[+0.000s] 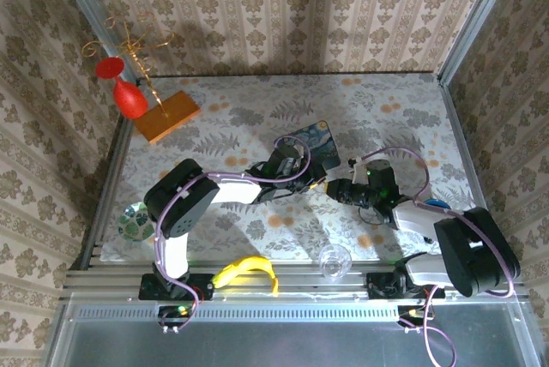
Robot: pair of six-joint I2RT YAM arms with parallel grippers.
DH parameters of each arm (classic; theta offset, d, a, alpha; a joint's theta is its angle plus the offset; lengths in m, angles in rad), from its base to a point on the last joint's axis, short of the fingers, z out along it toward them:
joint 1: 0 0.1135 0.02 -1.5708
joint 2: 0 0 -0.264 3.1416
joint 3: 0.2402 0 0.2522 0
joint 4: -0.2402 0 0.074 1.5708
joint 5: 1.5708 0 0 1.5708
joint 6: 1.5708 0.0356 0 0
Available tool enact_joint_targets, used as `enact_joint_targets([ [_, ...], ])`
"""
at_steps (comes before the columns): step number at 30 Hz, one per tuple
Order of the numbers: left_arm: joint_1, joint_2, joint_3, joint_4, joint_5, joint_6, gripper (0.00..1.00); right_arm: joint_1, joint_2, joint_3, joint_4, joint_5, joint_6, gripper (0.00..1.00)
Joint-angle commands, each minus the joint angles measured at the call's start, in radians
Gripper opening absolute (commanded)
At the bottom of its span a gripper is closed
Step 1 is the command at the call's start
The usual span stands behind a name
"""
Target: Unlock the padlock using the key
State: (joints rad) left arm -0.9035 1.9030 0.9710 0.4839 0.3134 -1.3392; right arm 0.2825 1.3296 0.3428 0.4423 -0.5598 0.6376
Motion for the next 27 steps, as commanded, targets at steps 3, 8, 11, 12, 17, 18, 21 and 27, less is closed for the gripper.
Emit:
enact_joint_targets([
  [3, -0.002, 0.03, 0.025, -0.039, 0.023, -0.014, 0.0, 0.01, 0.034, -0.009, 0.084, 0.017, 0.019, 0.06],
  [8, -0.007, 0.037, 0.031, -0.056, 0.033, -0.007, 0.0, 0.008, 0.056, 0.001, 0.12, 0.024, 0.041, 0.0],
  [11, -0.015, 0.042, 0.038, -0.067, 0.04, -0.002, 0.0, 0.009, 0.112, 0.004, 0.171, 0.029, 0.071, 0.0],
  [12, -0.019, 0.044, 0.039, -0.068, 0.042, -0.002, 0.0, 0.009, 0.126, 0.007, 0.195, 0.025, 0.084, 0.0],
  [17, -0.029, 0.05, 0.044, -0.07, 0.052, 0.002, 0.0, 0.005, 0.187, 0.023, 0.29, 0.007, 0.137, 0.0],
  [18, -0.031, 0.051, 0.044, -0.069, 0.054, 0.001, 0.0, 0.004, 0.201, 0.026, 0.311, -0.001, 0.148, 0.0],
  [21, -0.032, 0.051, 0.035, -0.053, 0.056, -0.006, 0.0, -0.007, 0.244, 0.028, 0.391, -0.034, 0.198, 0.0],
  [27, -0.025, 0.044, 0.014, -0.005, 0.052, -0.02, 0.0, -0.047, 0.404, 0.015, 0.665, -0.143, 0.401, 0.0],
])
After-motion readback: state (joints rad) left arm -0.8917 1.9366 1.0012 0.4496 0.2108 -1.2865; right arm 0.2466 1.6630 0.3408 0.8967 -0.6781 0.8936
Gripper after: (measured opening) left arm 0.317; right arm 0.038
